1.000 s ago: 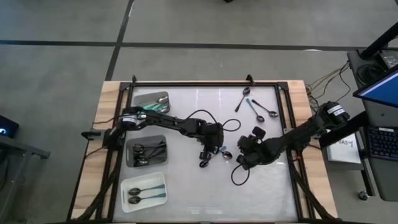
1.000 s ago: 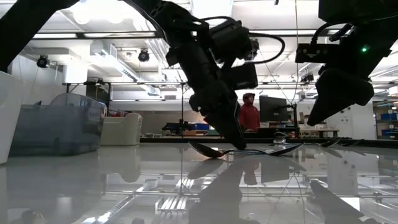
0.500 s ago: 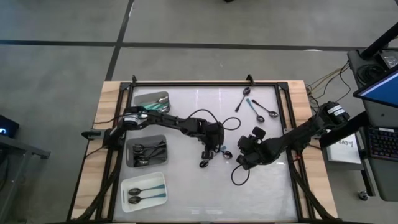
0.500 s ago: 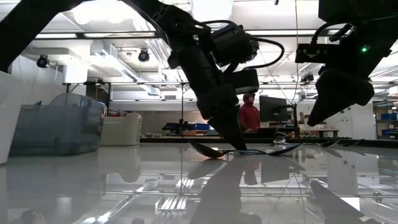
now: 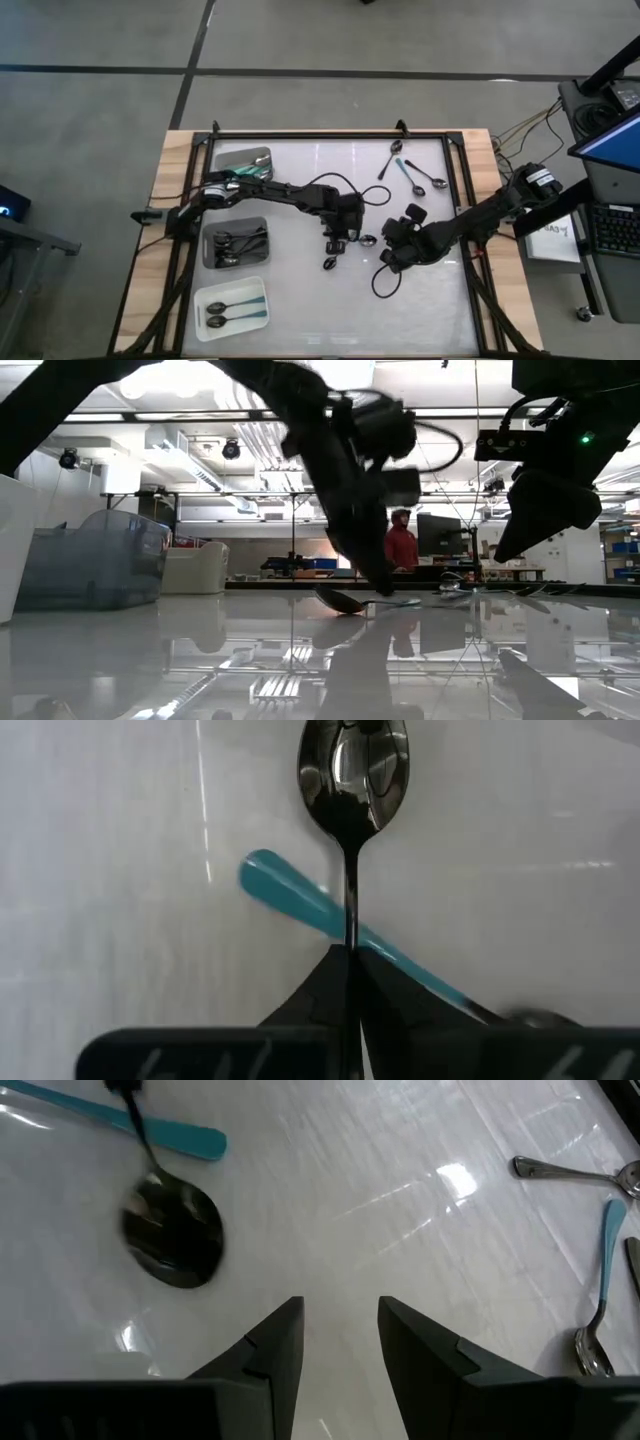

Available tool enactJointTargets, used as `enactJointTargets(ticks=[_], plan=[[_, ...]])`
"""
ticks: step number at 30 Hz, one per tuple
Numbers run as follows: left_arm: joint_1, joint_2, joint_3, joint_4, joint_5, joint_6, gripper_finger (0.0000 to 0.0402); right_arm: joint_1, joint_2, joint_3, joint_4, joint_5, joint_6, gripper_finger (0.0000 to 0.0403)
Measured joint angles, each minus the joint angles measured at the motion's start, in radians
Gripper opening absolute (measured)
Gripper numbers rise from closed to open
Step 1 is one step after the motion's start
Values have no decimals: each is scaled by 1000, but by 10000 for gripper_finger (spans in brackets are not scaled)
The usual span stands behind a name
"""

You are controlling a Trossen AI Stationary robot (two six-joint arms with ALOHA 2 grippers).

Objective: Sort silverware by color (type)
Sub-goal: Put the black spoon into the black bin

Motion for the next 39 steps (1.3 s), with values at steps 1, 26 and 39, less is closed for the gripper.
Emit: enactJointTargets(ticks=[1,26,39], plan=[[0,-4,27,-50,1,0,1,0,0,0,0,0,0,123],[-183,-677,-387,-427,-345,-487,0,0,0,-4,5,7,42,123],[-443,-1123,-882,-363,-439,-1025,0,0,0,-5,49,8,50,123]])
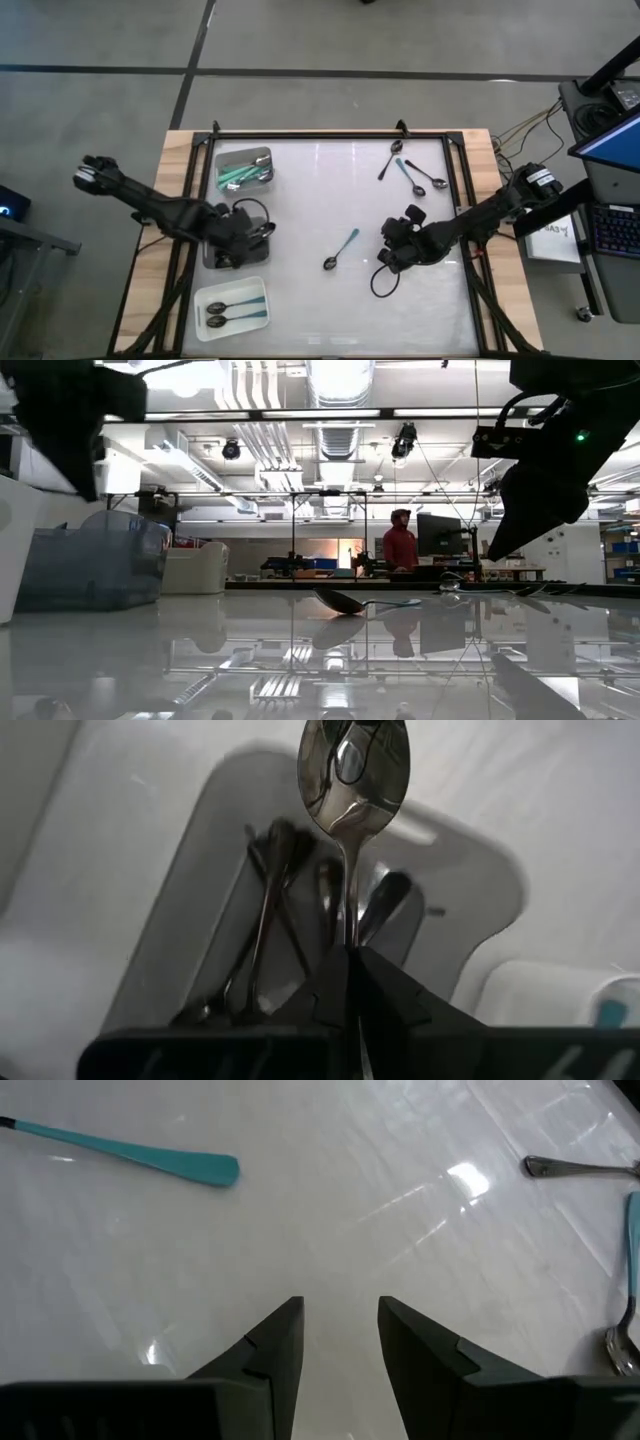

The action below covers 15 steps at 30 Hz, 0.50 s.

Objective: Sort silverware by color (type)
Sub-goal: Put the black spoon into the black bin, then put the blue spoon into the white bin

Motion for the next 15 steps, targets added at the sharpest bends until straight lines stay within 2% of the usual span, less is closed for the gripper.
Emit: enactJointTargets(ticks=[4,8,15], plan=[[-18,-30,-67,11,8,-56,10,0,0,0,0,0,0,123],[-17,-27,-77,19,7,-82,29,0,0,0,-1,0,-1,123],[-17,9,19,44,-1,-50,67,0,0,0,-5,1,-13,123]])
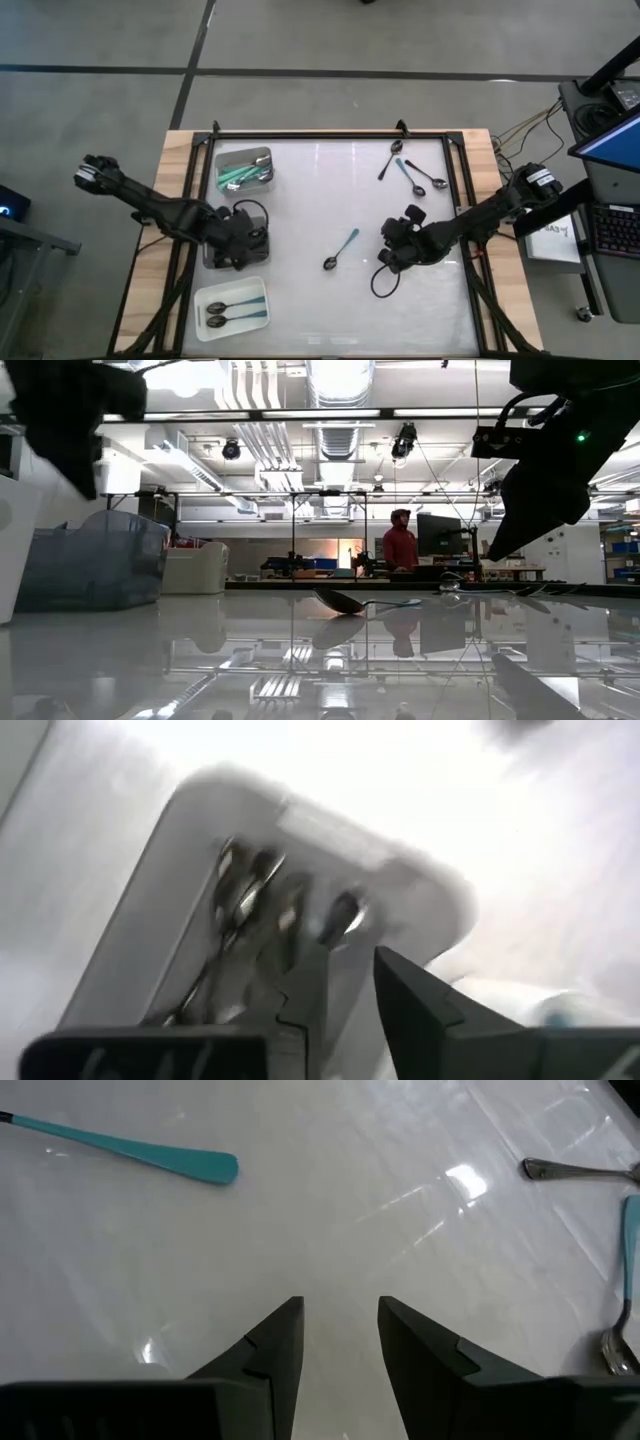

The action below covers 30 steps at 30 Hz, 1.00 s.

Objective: Sort silverware by color (type)
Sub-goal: Put the blue spoon into the white bin

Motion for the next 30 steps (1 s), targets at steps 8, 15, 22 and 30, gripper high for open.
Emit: enactJointTargets(ticks=[8,15,22,30], plan=[[0,136,155,313,-160,144,90,0,0,1,-4,20,-190,123],[2,371,295,386,-310,146,91,0,0,2,5,19,-171,123],[23,646,474,391,-314,178,91,0,0,2,11,17,-170,123],[41,823,596,402,-358,153,91,0,0,2,14,17,-170,123]])
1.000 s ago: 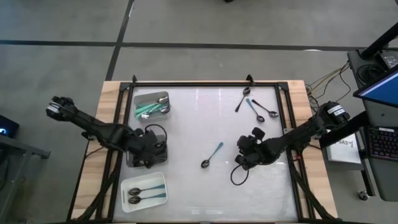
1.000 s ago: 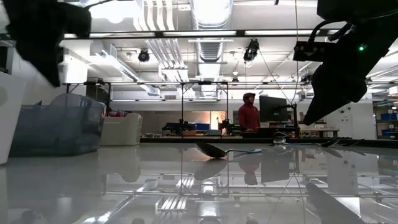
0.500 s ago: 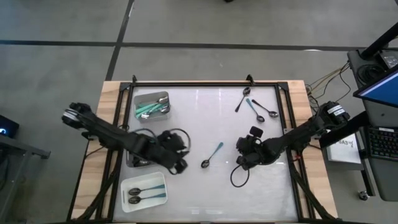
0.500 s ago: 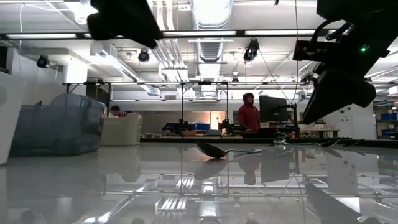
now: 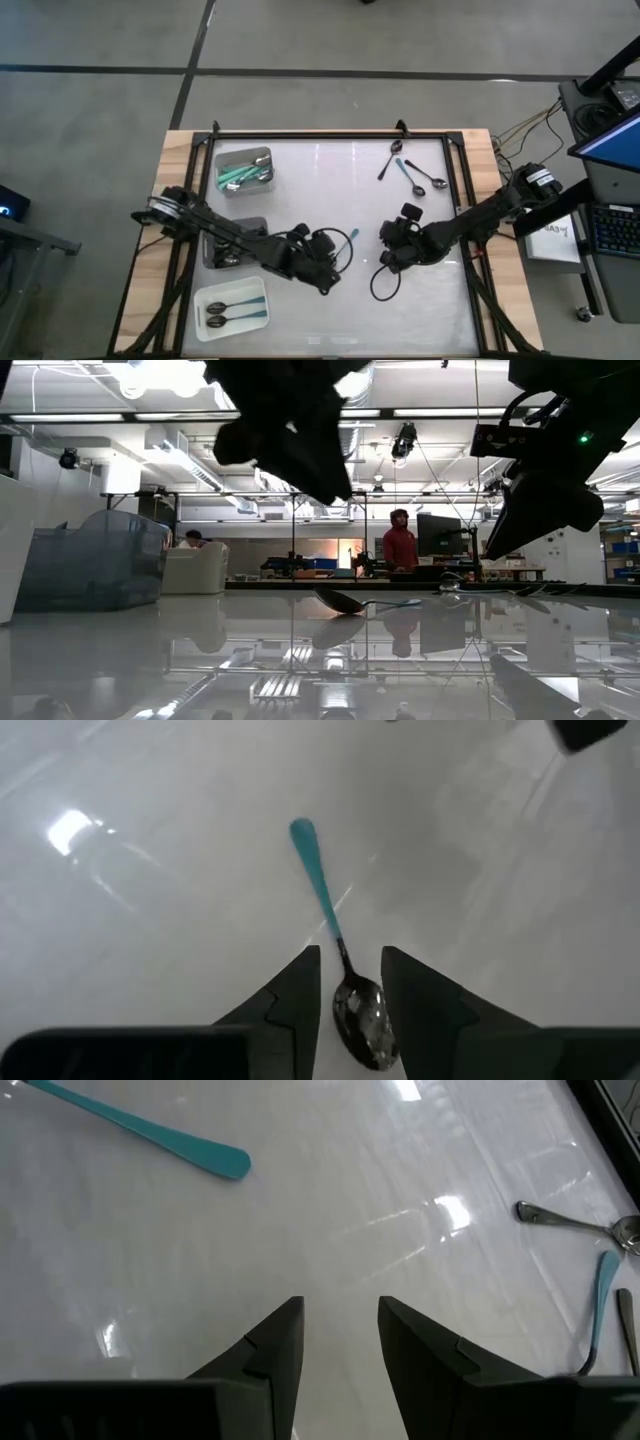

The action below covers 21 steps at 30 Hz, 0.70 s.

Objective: Sort silverware by color (type)
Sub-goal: Put the blue spoon into the white bin

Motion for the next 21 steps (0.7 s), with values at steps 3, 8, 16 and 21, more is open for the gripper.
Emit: enactJointTargets(ticks=[3,8,16,21], plan=[[14,47,28,-8,50,-2,91,0,0,0,7,0,0,123],[51,107,58,-8,74,-71,92,0,0,0,20,0,0,123],[87,154,67,23,132,-103,125,0,0,1,27,0,0,123],[101,189,66,72,149,-93,148,0,0,1,31,0,0,123]])
